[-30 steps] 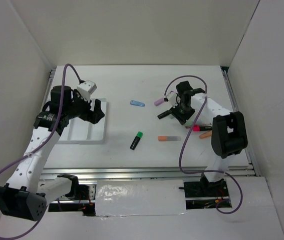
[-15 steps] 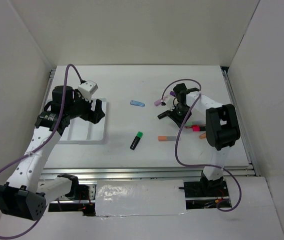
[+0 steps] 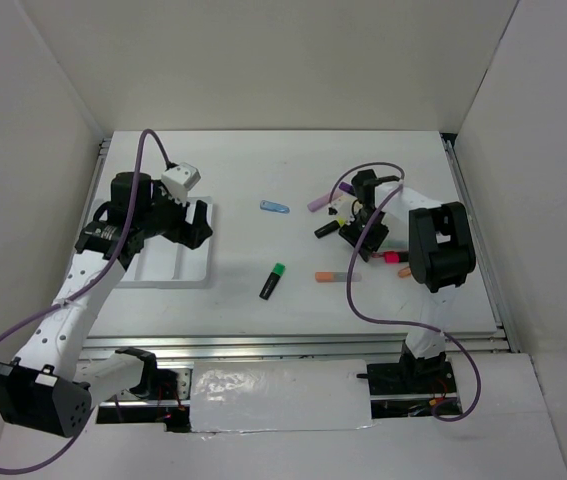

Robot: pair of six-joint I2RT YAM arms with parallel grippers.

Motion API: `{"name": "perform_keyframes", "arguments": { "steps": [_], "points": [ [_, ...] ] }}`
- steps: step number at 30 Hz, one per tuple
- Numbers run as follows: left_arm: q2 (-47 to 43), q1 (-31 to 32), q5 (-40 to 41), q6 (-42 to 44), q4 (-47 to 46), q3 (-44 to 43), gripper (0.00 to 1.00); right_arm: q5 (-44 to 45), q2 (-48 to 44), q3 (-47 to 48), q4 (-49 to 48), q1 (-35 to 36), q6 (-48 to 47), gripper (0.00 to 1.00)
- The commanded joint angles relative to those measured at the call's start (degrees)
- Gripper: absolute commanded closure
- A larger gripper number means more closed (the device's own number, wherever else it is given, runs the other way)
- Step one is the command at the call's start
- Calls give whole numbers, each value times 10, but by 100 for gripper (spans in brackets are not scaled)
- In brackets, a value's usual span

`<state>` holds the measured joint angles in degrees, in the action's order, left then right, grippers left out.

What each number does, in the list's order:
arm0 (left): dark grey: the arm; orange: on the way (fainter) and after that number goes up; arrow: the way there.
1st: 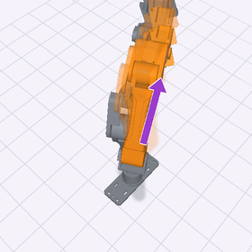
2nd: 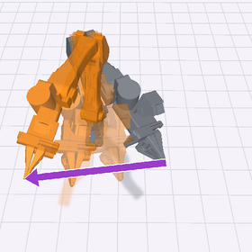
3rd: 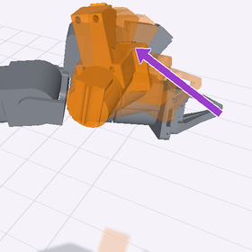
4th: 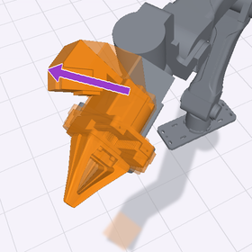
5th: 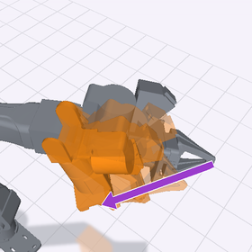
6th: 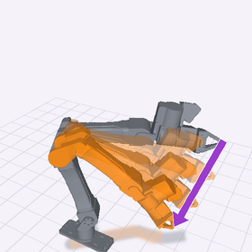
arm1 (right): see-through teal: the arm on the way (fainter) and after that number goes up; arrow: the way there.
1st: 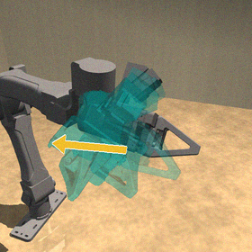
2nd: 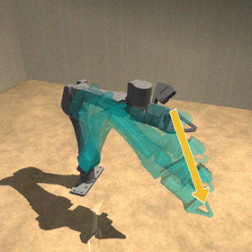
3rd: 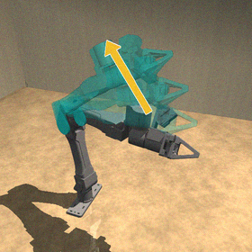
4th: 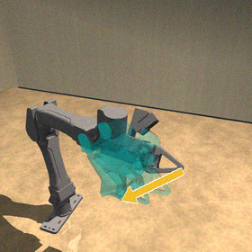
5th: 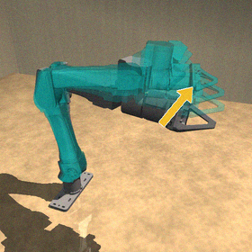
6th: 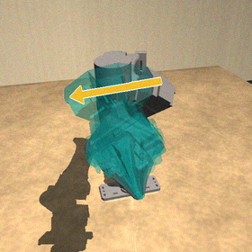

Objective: Sort the stationery into containers
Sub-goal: Grab a piece of stationery with the right arm

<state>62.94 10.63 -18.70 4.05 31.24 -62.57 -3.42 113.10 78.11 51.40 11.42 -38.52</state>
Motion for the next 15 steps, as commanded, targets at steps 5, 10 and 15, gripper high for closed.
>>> {"name": "perform_keyframes", "arguments": {
  "steps": [5,10,15],
  "points": [
    [7,6,3,-12,-25,0,11,47,5,-10,-20,-11,-30,47],
    [9,9,4,-12,-27,0,11,66,6,-23,-29,-22,-44,49],
    [10,11,5,-12,-29,0,11,72,9,-28,-40,-28,-52,54]
  ]
}}
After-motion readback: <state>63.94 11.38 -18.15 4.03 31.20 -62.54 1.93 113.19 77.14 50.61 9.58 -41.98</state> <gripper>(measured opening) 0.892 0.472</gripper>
